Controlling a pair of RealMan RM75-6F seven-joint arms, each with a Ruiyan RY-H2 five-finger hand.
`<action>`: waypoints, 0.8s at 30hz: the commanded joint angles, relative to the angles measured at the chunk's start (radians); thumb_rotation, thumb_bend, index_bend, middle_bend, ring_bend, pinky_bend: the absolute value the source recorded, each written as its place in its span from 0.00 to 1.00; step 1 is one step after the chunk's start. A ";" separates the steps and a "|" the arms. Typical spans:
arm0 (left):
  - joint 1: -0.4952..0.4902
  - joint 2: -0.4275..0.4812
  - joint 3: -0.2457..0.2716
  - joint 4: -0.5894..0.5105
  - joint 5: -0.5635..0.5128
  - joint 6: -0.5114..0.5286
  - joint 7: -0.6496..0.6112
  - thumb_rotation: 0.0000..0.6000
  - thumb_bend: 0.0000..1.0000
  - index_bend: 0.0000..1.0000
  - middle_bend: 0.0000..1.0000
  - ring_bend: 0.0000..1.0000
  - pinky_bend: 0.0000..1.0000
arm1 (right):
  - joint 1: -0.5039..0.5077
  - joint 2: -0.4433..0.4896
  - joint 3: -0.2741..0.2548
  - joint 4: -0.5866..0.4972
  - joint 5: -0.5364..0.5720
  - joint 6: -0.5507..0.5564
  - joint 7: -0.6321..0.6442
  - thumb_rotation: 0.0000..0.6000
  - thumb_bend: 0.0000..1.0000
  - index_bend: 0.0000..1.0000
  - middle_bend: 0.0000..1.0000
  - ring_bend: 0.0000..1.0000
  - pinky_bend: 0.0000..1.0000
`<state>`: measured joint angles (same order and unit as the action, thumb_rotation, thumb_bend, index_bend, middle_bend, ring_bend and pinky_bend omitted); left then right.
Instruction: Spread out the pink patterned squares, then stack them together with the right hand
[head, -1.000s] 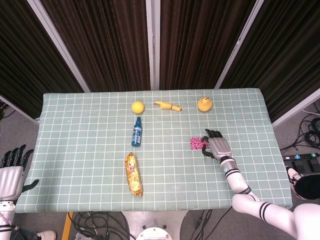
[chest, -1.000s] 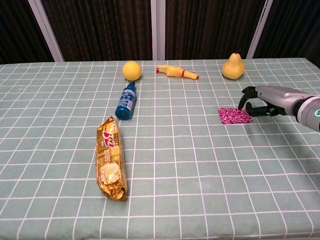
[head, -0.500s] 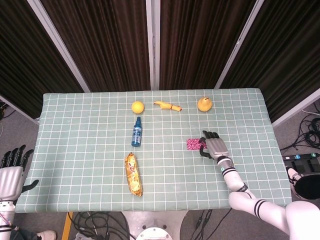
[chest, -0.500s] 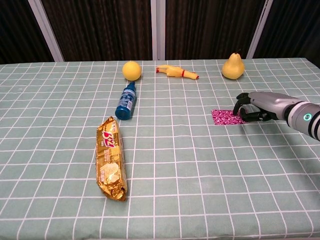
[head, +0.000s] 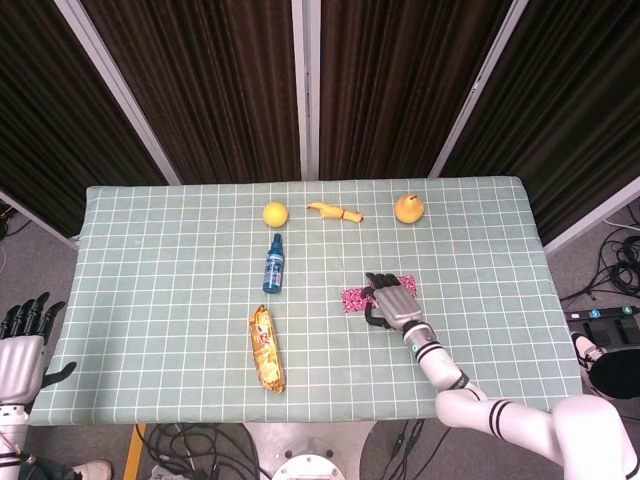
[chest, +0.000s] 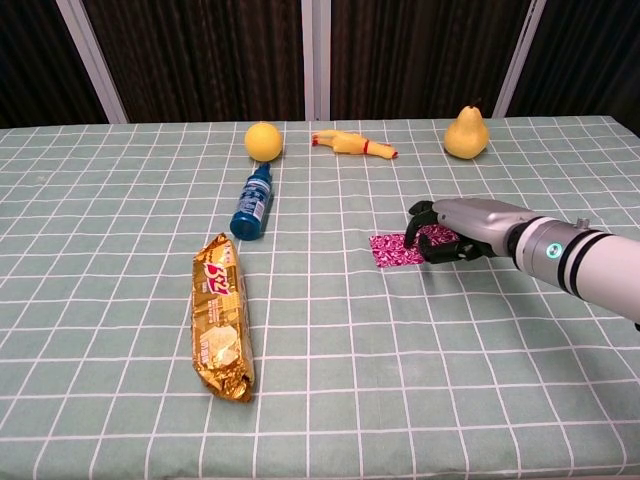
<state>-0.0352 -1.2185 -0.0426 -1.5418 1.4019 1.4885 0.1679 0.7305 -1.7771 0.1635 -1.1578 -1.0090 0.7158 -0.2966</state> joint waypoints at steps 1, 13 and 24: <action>0.000 0.000 0.000 0.000 0.000 0.000 0.000 1.00 0.01 0.20 0.16 0.09 0.10 | 0.009 -0.002 -0.006 -0.018 -0.004 0.004 -0.015 0.31 0.67 0.30 0.01 0.00 0.00; -0.001 0.003 -0.001 -0.009 0.007 0.002 0.008 1.00 0.01 0.20 0.16 0.09 0.10 | -0.019 0.091 -0.014 -0.074 0.005 0.054 -0.014 0.32 0.67 0.30 0.02 0.00 0.00; 0.007 0.007 0.003 -0.015 0.010 0.011 0.006 1.00 0.01 0.20 0.16 0.09 0.10 | -0.028 0.078 -0.041 -0.050 -0.004 0.036 0.014 0.31 0.68 0.30 0.02 0.00 0.00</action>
<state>-0.0289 -1.2118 -0.0392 -1.5563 1.4126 1.4991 0.1742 0.7023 -1.6975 0.1245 -1.2091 -1.0115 0.7529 -0.2822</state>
